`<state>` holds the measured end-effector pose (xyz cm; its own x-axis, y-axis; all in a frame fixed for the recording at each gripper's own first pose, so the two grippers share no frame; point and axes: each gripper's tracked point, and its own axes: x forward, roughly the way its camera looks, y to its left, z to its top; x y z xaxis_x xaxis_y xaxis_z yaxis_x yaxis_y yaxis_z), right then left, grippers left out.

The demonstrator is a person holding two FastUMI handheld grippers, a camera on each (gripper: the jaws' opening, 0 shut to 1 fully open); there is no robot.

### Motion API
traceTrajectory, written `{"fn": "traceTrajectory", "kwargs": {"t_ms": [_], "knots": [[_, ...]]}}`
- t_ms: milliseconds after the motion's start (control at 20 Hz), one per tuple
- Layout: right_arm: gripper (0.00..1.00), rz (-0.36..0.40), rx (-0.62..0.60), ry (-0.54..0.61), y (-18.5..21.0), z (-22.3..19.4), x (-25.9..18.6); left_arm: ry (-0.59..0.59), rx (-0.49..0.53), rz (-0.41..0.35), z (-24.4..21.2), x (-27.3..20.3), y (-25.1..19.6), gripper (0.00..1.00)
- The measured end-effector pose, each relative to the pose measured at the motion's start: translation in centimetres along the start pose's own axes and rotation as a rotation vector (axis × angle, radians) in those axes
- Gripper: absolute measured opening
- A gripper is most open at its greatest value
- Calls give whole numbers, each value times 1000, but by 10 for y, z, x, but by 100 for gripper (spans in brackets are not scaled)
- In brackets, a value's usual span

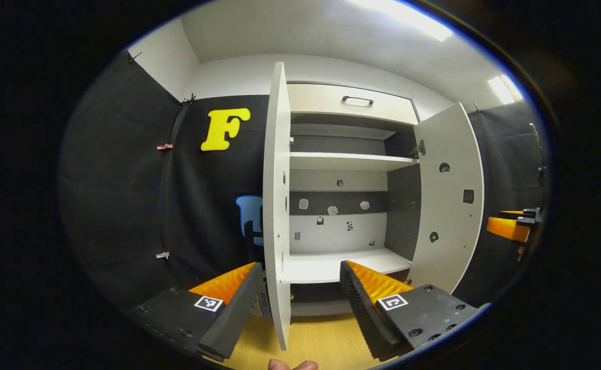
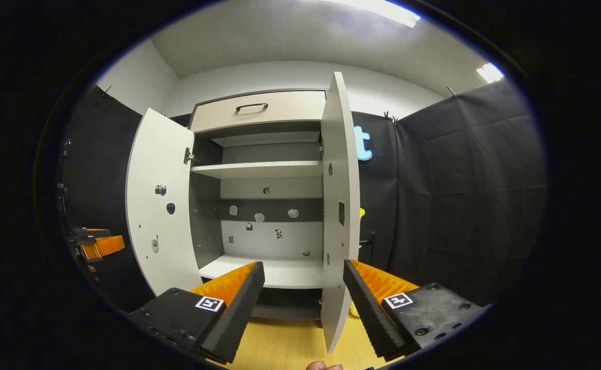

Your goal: Open the right door of the double-door shoe cabinet with the right hand, and open the left door with the left hand.

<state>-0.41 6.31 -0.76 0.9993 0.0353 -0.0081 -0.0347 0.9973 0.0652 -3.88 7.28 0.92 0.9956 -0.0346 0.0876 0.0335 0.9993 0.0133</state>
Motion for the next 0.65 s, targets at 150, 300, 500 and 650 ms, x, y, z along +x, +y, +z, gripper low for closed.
{"fn": "traceTrajectory", "kwargs": {"t_ms": [150,300,500,650], "knots": [[97,2,-1,8,0,-1,-1,5,-3,-2,-1,1,-1,94],[97,2,-1,4,-1,1,-1,11,-3,1,-3,1,1,94],[97,5,-1,10,0,-3,0,14,-4,1,-4,1,-1,94],[97,7,-2,14,1,-2,0,11,2,2,-2,2,-2,94]]}}
